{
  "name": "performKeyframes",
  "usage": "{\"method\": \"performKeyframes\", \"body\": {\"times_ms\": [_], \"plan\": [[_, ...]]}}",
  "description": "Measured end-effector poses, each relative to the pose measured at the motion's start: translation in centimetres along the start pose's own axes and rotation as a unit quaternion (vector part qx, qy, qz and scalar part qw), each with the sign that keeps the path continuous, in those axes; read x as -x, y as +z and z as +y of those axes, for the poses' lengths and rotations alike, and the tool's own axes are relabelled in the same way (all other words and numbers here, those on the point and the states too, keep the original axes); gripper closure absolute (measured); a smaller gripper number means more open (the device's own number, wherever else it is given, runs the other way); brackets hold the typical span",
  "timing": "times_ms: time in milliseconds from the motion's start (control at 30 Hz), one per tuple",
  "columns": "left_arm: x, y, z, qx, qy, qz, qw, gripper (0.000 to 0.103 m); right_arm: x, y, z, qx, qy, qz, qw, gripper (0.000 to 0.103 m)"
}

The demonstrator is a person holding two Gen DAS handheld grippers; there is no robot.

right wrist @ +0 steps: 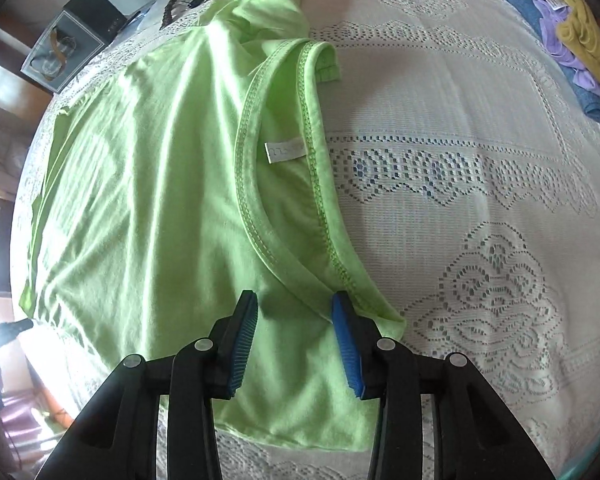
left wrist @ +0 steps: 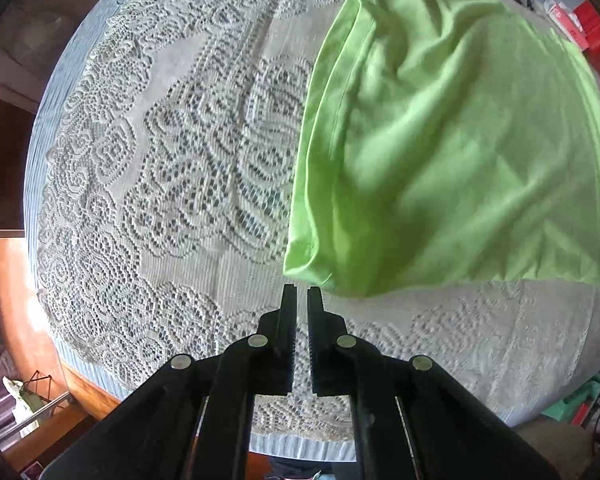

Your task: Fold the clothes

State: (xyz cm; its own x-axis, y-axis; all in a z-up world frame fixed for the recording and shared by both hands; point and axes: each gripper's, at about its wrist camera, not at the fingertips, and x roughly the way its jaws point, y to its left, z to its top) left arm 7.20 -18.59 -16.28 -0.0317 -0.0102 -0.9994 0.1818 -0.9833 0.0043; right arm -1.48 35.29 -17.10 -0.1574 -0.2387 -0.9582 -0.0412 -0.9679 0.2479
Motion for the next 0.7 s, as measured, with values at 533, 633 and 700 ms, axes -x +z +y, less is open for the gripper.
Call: {"method": "performKeyframes", "body": {"times_ms": [533,633,700], "plan": [[-1.2,6.0,-6.4,-0.057,-0.032,-0.068,0.9955,0.051,5.6,-9.0,-2.9,-0.076,0.023,-0.056,0.995,0.034],[-1.1,5.7,-6.5,-0.075,-0.027,-0.073,0.9942,0.050,3.7,-8.4,-1.0,-0.060,0.019,-0.055,0.996,0.032],[-1.0,5.5,-6.5,-0.084,-0.028,-0.075,0.9933,0.050,1.7,-7.6,0.4,-0.044,-0.007,-0.007,0.999,0.053]]}}
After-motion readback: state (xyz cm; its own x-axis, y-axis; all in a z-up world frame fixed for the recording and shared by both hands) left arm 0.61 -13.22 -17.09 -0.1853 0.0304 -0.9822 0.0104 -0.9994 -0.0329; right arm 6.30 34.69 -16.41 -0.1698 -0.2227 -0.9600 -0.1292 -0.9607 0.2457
